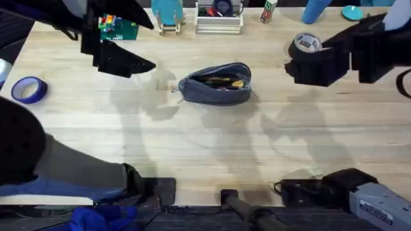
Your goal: Unzip the bag, pick up the pens from the table one at a time and place them inside, then zip the bag closed.
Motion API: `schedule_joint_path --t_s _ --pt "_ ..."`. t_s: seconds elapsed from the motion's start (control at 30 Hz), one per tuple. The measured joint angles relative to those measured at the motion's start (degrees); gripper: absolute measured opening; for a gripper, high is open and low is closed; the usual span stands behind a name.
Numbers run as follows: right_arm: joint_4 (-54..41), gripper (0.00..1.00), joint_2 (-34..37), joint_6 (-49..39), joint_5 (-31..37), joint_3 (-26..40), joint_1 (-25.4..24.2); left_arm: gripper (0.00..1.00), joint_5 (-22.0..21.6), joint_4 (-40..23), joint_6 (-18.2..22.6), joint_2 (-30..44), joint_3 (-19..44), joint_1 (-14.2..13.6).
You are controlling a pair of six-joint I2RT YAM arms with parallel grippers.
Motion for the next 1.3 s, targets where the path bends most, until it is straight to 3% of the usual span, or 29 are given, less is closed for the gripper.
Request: schedule_joint_path --t_s 0.4,0.63,1.0,1.3 --pt "0.51 0.996 0.98 0.22 0.00 0.00 0.00 0.993 -0.66 0.15 10.15 11.01 -5.99 0.00" --pt "0.51 0.996 3.02 0.39 0.00 0.00 0.99 0.994 -0.76 0.20 13.42 16.72 -6.92 0.00" --pt "0.39 0.997 3.78 2.96 0.00 -0.07 4.42 0.993 -2.58 1.16 14.53 22.52 -6.92 0.00" --pt "0.76 0.998 5.43 19.07 0.04 -0.05 9.66 0.994 -3.52 3.52 14.53 22.76 -6.92 0.25"
